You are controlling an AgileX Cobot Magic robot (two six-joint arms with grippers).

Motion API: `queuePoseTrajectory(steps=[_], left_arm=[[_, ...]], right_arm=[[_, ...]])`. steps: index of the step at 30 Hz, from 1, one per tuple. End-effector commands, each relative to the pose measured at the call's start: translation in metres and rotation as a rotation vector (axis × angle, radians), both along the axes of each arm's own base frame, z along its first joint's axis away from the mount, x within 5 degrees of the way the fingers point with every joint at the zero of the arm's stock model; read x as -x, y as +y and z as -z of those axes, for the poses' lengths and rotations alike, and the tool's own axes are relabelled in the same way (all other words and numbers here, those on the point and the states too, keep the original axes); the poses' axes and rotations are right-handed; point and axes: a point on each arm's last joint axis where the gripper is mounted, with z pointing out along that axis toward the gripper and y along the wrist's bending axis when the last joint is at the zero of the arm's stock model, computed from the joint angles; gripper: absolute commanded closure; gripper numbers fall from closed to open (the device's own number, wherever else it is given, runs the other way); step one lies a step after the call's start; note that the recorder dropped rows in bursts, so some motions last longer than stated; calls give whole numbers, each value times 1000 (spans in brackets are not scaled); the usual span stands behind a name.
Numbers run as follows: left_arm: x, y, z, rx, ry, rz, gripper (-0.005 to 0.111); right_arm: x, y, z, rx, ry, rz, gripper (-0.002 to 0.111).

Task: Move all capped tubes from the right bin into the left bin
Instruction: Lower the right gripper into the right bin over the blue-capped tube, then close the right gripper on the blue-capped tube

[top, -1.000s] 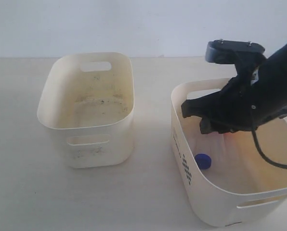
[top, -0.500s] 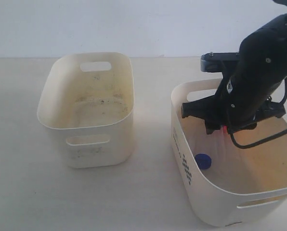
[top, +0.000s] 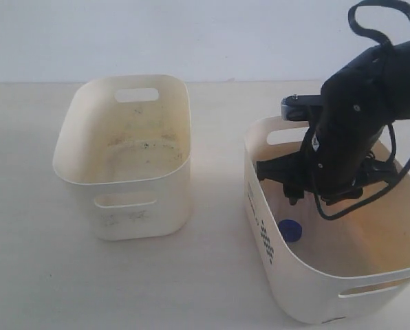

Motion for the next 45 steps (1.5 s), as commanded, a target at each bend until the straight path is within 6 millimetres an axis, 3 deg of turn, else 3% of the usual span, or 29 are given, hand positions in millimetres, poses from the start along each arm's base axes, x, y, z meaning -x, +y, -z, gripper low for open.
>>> queuePoseTrajectory(steps=[1, 21, 23, 26, 27, 30, 33, 40, 45], left_arm=[[0, 0, -1, 15, -5, -1, 102], [0, 0, -2, 15, -7, -1, 102], [0, 0, -2, 15, -7, -1, 102], [0, 0, -2, 15, -7, -1, 102], [0, 0, -2, 15, -7, -1, 102], [0, 0, -2, 15, -7, -1, 102], [0, 0, -1, 15, -5, -1, 102], [0, 0, -1, 15, -5, -1, 102], [0, 0, -1, 15, -5, -1, 102]], right_arm=[[-5, 0, 9, 23, 0, 7, 57], [-12, 3, 44, 42, 42, 15, 58], [-12, 3, 45, 49, 47, 18, 72], [-12, 3, 46, 57, 51, 12, 103], [-12, 2, 46, 58, 51, 11, 108], [-12, 1, 46, 74, 57, 6, 108], [-10, -1, 36, 83, 45, 4, 108], [-3, -6, -11, 57, -71, 4, 108], [0, -8, -21, 61, -86, 1, 108]])
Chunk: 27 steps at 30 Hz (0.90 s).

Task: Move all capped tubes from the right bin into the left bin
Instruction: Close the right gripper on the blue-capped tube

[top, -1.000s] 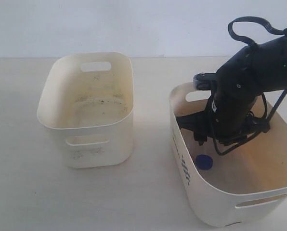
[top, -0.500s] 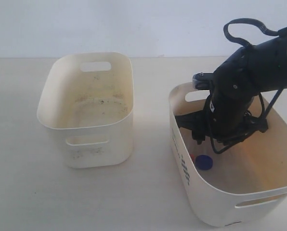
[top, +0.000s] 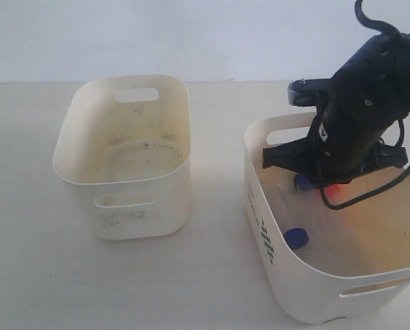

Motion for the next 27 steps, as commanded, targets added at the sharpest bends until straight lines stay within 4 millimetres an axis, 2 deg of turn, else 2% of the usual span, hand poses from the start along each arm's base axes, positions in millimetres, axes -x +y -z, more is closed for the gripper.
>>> queuePoseTrajectory(steps=[1, 2, 4, 5, 7, 9, 13, 15, 18, 24, 27], left_arm=[[0, 0, -2, 15, -7, -1, 102], [0, 0, -2, 15, -7, -1, 102], [0, 0, -2, 15, -7, -1, 102], [0, 0, -2, 15, -7, -1, 102], [0, 0, -2, 15, -7, -1, 102], [0, 0, -2, 15, -7, -1, 102], [0, 0, -2, 15, -7, -1, 102], [0, 0, -2, 15, -7, -1, 102], [0, 0, -1, 15, -3, -1, 102], [0, 0, -1, 15, -3, -1, 102], [0, 0, -1, 15, -3, -1, 102]], right_arm=[[2, -3, 0, 26, 19, -3, 108], [2, -3, 2, 29, 28, -1, 108], [1, -1, 11, 24, 57, 1, 95], [0, 1, 17, 18, 74, -4, 79], [-1, 3, 27, 15, 105, -3, 58], [-3, 4, 36, 17, 118, 8, 57], [-6, 6, 46, 15, 124, 0, 79], [-6, 6, 50, 18, 135, -1, 84], [-6, 5, 58, 39, 170, 0, 81], [-6, 6, 68, 49, 193, 0, 63], [-6, 6, 68, 48, 191, -1, 61]])
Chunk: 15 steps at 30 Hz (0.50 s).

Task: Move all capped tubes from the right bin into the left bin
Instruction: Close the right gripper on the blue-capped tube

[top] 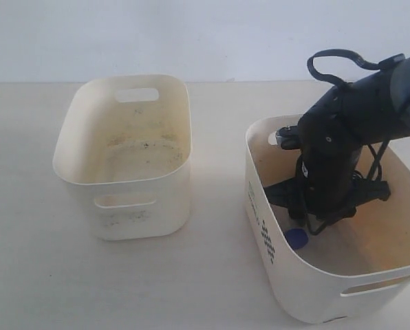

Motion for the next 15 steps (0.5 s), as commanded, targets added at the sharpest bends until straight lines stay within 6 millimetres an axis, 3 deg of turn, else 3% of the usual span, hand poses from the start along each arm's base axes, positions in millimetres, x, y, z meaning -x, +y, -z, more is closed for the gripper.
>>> queuePoseTrajectory(steps=[1, 4, 5, 10, 15], left_arm=[[0, 0, -1, 15, -3, -1, 102], [0, 0, -1, 15, -3, -1, 102], [0, 0, -1, 15, -3, -1, 102], [0, 0, -1, 15, -3, -1, 102], [0, 0, -2, 15, -6, -1, 102]], right_arm=[[1, 0, 4, -1, 10, 1, 61], [1, 0, 4, -1, 10, 1, 63], [1, -1, 4, 2, 15, 3, 68], [2, -1, 3, 11, 24, -4, 108], [4, -3, -12, 5, -1, 0, 108]])
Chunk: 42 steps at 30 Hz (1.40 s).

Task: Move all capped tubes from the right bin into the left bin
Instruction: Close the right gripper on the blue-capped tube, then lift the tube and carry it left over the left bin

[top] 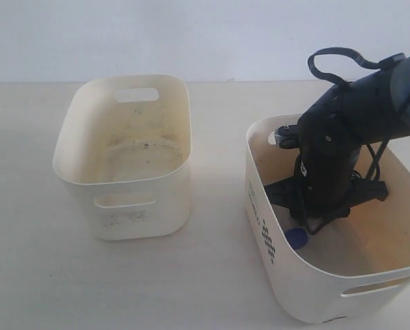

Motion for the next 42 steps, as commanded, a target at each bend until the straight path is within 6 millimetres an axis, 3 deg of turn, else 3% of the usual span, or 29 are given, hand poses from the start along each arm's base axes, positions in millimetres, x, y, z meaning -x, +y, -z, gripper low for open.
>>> queuePoseTrajectory(steps=[1, 12, 18, 20, 24, 28, 33, 39, 42], left_arm=[[0, 0, -2, 15, -6, -1, 102], [0, 0, -2, 15, -6, -1, 102], [0, 0, -2, 15, -6, -1, 102], [0, 0, -2, 15, -6, -1, 102], [0, 0, -2, 15, -6, -1, 102], [0, 0, -2, 15, -6, -1, 102], [0, 0, -2, 15, -6, -1, 102], [0, 0, -2, 15, -8, -1, 102], [0, 0, -2, 15, -8, -1, 102]], right_arm=[[5, -3, -17, 4, -12, -1, 108], [24, -12, -119, -121, -332, -45, 108], [37, -9, -169, -324, -573, -58, 108], [40, -1, -181, -410, -653, -88, 108], [45, 36, -198, -560, -827, -259, 108], [47, 73, -201, -699, -949, -374, 108], [39, 109, -171, -767, -937, -433, 108], [28, 129, -131, -761, -864, -443, 107], [25, 132, -117, -743, -831, -442, 94]])
